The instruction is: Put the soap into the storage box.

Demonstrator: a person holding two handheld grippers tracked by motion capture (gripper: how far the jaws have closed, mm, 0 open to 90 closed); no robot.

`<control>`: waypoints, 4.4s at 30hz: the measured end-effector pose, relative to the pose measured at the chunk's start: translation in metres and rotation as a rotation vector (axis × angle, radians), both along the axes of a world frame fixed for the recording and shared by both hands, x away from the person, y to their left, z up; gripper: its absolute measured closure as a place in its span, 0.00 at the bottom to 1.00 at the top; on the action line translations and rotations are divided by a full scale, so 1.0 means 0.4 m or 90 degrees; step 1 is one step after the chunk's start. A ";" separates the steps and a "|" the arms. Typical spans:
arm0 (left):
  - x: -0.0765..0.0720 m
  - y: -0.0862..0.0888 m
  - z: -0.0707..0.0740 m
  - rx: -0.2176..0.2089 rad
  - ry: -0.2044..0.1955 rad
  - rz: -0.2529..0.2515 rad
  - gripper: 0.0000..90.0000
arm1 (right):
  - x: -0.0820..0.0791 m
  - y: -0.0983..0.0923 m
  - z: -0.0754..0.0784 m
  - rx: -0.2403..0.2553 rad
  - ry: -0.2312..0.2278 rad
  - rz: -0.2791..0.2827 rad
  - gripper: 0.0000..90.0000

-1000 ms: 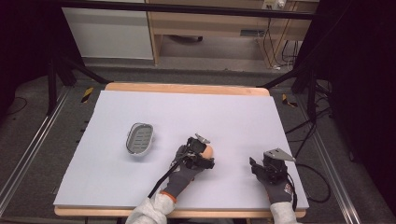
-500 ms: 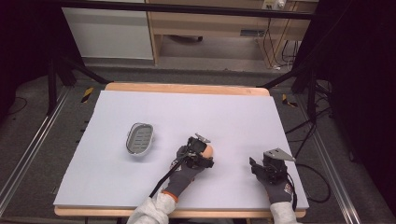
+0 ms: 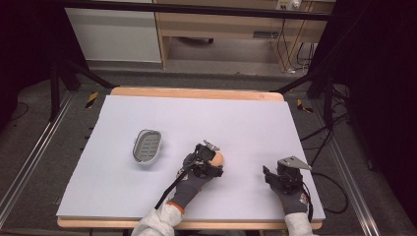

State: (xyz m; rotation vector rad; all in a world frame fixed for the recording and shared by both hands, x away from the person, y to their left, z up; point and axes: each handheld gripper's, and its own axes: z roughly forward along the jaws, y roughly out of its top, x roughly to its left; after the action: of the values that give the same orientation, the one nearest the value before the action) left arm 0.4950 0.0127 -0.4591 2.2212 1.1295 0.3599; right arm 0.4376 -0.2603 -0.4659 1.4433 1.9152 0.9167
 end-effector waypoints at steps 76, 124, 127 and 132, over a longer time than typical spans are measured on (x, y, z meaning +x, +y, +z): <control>-0.035 0.399 0.179 -0.090 -0.091 0.103 0.36 | -0.005 0.007 0.000 0.009 0.001 0.006 0.46; 0.031 0.527 0.132 -0.125 -0.122 0.203 0.76 | -0.001 0.014 -0.003 0.002 0.006 0.012 0.46; 0.030 0.533 0.140 -0.112 -0.123 0.208 0.72 | 0.000 0.015 -0.004 0.003 0.005 0.012 0.46; 0.024 0.534 0.125 -0.097 -0.125 0.210 0.63 | -0.002 0.015 -0.003 0.003 0.003 0.015 0.46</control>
State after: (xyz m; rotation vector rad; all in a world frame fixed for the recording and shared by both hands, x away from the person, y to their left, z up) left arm 0.5047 0.2263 -0.4090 1.8241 1.3665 0.5944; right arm 0.4369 -0.2541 -0.4672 1.4299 1.9390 0.9294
